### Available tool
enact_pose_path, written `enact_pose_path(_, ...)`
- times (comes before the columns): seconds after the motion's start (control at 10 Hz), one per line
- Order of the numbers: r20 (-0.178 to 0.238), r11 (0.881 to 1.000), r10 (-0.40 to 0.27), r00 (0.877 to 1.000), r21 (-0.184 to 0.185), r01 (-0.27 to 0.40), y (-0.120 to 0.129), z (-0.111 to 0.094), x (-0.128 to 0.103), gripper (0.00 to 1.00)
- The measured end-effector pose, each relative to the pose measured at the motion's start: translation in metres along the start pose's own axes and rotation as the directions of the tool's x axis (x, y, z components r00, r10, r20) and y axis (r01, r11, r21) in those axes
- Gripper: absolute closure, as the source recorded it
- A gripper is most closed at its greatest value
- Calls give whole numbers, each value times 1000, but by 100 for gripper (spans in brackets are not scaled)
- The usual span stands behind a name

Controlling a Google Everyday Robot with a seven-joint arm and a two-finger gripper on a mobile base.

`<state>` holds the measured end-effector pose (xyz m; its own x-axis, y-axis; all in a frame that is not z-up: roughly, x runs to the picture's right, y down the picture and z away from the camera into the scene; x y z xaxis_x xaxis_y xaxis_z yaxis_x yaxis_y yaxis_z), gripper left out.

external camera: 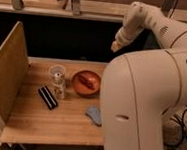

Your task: Knock the bottle over

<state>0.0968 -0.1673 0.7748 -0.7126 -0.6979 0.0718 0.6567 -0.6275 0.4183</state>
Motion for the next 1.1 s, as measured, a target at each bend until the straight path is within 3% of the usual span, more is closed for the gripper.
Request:
enact_pose_path(0.2,-2,992,-93,996,84,93,-36,26,42,100)
enact_pose_path(0.4,-22,967,-186,982,171,187,-72,52,83,100)
enact_pose_path(0.5,-28,958,-206,978,200,207,-82,60,92,100)
enact_pose_path(0.8,-37,893,-297,954,344,291,-139,99,116,100)
enact_pose_path(1.0,-12,834,-382,924,427,350,-179,118,115,100)
enact_pose_path(1.1,-6,820,-401,916,443,362,-187,121,114,100)
